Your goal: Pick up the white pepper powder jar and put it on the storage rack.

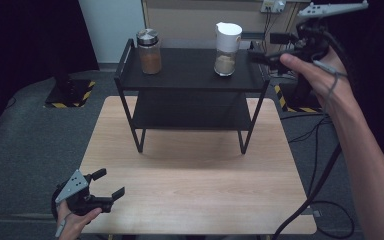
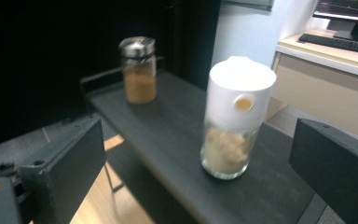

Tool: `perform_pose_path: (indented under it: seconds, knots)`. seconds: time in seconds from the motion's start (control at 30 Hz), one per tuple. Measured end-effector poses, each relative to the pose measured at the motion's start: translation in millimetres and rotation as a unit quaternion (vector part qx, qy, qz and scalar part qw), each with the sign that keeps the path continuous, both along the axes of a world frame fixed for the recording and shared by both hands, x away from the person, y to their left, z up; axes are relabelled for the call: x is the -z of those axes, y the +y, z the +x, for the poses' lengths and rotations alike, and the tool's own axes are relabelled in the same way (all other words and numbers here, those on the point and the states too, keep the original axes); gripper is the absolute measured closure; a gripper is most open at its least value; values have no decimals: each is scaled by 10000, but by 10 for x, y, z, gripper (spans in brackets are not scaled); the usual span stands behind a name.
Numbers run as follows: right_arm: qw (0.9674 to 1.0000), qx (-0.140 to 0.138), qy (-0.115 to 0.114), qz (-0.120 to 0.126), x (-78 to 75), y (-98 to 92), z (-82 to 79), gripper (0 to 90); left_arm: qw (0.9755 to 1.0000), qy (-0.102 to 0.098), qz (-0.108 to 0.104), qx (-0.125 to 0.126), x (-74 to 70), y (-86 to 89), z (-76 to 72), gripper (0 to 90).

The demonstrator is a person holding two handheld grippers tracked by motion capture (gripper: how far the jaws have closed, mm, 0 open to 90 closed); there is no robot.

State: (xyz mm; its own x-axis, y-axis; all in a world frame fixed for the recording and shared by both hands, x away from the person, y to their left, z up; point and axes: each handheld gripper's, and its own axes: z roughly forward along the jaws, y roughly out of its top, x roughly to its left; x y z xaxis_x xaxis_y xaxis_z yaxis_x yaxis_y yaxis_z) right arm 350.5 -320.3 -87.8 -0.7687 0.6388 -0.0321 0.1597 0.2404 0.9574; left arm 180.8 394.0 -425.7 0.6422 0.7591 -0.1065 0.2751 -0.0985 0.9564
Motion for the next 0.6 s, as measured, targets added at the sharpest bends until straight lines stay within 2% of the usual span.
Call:
perform_pose_path:
  seconds: [0.13,0.27,0.53,0.6]
  knots:
    - [9998,-143,-128,-40,160,-54,-193,40,10000,0,15,11,-3,-8,-1,11]
    - [9995,-250,-149,-92,339,-96,-363,39,10000,-1,13,7,-2,-8,-3,11]
    - [9989,-445,-118,-16,742,-191,-649,35,10000,9,32,26,-4,-24,5,11]
    - [9989,-425,-170,-125,805,-177,-708,34,10000,13,42,28,-6,-32,5,11]
